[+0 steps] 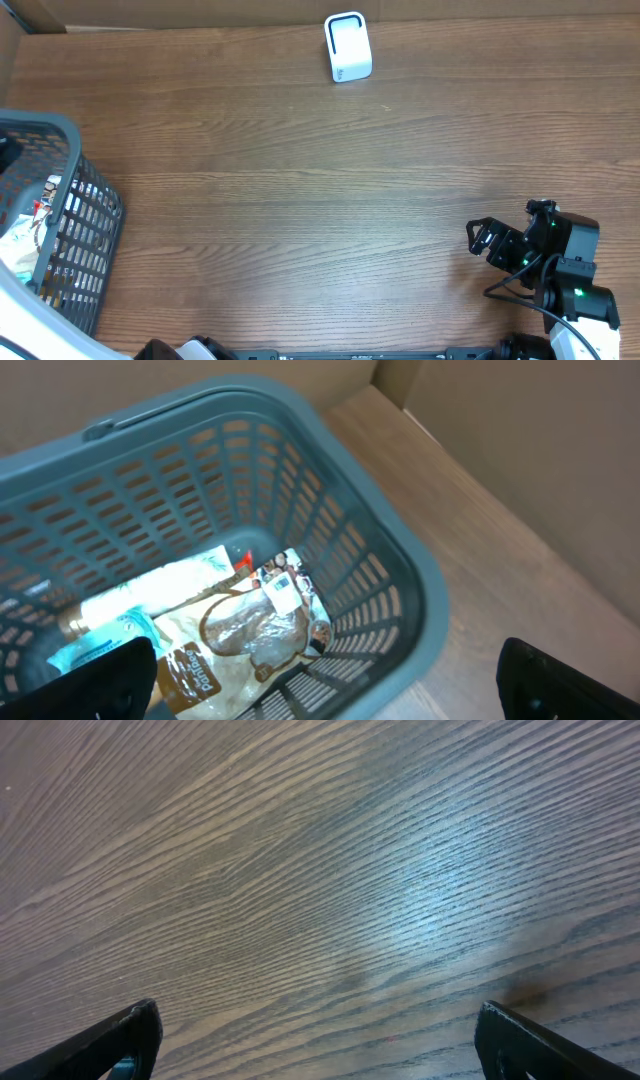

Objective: Scan the item barcode
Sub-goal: 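Lower the left gripper into the basket and grasp the clear bread bag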

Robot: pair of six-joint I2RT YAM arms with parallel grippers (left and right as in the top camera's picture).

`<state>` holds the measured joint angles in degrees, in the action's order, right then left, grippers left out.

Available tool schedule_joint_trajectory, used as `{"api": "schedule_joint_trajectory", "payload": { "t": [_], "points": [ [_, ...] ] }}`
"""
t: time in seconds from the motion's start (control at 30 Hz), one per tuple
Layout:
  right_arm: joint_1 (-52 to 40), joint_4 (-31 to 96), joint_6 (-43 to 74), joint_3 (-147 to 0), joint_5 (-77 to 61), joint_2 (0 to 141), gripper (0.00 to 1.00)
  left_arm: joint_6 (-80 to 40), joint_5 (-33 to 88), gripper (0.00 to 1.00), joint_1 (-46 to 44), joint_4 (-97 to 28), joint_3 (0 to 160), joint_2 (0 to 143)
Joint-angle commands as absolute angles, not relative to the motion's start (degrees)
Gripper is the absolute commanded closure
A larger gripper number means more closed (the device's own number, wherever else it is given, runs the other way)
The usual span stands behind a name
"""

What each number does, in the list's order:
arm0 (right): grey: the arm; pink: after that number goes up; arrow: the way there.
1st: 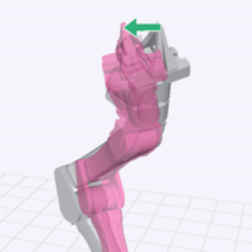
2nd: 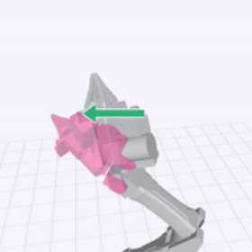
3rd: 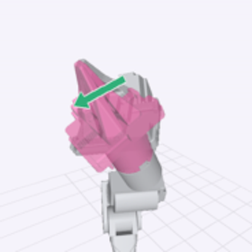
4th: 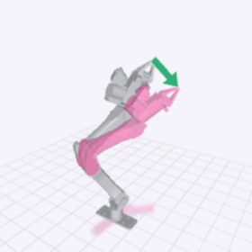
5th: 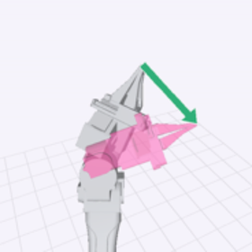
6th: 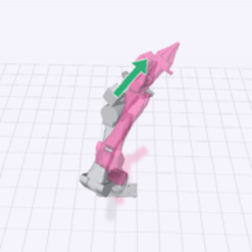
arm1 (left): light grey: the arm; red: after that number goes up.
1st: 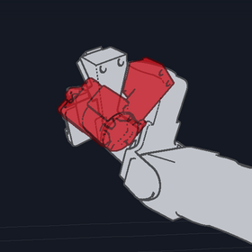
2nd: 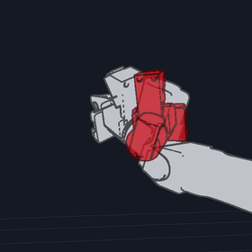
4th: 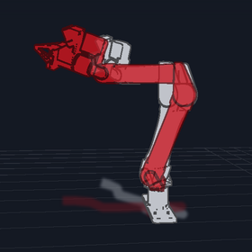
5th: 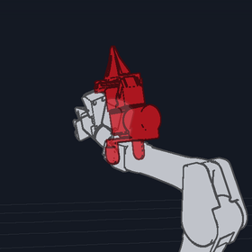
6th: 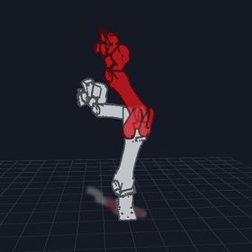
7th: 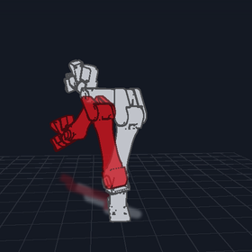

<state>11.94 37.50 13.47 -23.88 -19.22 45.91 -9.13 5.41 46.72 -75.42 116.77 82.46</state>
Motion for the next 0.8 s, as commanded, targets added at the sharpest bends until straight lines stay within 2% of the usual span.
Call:
{"api": "schedule_joint_trajectory", "payload": {
  "t": [0.0,0.47,0.6,0.77],
  "points": [
    [11.7,37.2,13.7,-23.8,-18.9,45.7,0.0,-12.5,10.9,0.0,51.0,-75.5,116.7,85.2],
    [11.7,37.2,13.7,-23.8,-18.9,48.8,0.0,-7.7,11.6,0.05,51.7,-74.6,107.5,93.6],
    [11.7,37.2,13.7,-23.8,-18.9,50.5,0.0,-6.4,11.4,0.13,52.5,-71.5,102.2,93.6],
    [11.7,37.2,13.7,-23.8,-18.9,53.1,0.0,0.9,12.2,0.05,52.5,-63.5,94.7,93.6]
  ]
}}
